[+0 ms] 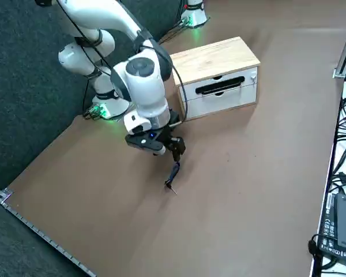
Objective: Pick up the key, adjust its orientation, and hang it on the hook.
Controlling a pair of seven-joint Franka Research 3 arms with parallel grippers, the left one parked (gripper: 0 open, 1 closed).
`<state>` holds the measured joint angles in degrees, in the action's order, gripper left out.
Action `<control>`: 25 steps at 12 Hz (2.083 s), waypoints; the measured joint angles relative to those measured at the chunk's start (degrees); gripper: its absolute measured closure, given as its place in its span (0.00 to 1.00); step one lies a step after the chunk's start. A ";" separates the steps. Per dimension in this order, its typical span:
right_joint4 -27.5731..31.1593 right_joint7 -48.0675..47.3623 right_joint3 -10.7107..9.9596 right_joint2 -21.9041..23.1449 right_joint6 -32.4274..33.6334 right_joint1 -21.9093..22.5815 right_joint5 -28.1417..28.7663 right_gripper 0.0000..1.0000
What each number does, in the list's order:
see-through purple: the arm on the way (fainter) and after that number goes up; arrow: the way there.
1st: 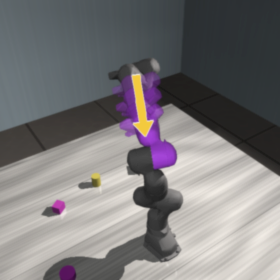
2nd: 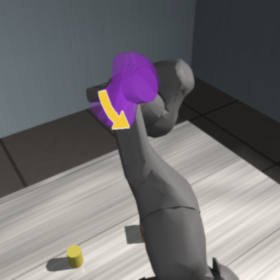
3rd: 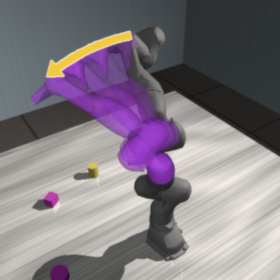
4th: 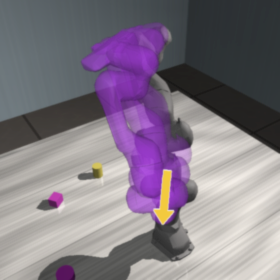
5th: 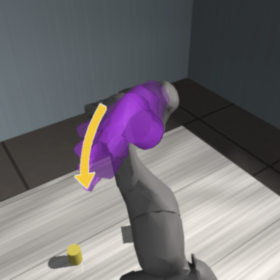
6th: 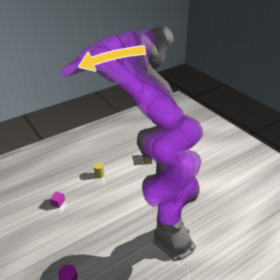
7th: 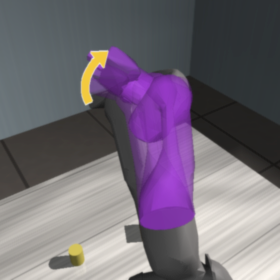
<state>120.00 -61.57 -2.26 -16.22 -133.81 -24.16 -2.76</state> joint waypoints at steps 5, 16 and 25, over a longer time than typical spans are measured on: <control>0.29 0.00 0.88 -3.37 -2.67 0.15 0.04 0.01; 0.38 0.00 1.53 -9.58 -7.81 0.20 0.06 0.01; 2.86 0.00 1.56 -9.75 -11.93 0.21 0.11 0.01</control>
<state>122.86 -61.57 -0.70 -25.97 -145.74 -23.95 -2.64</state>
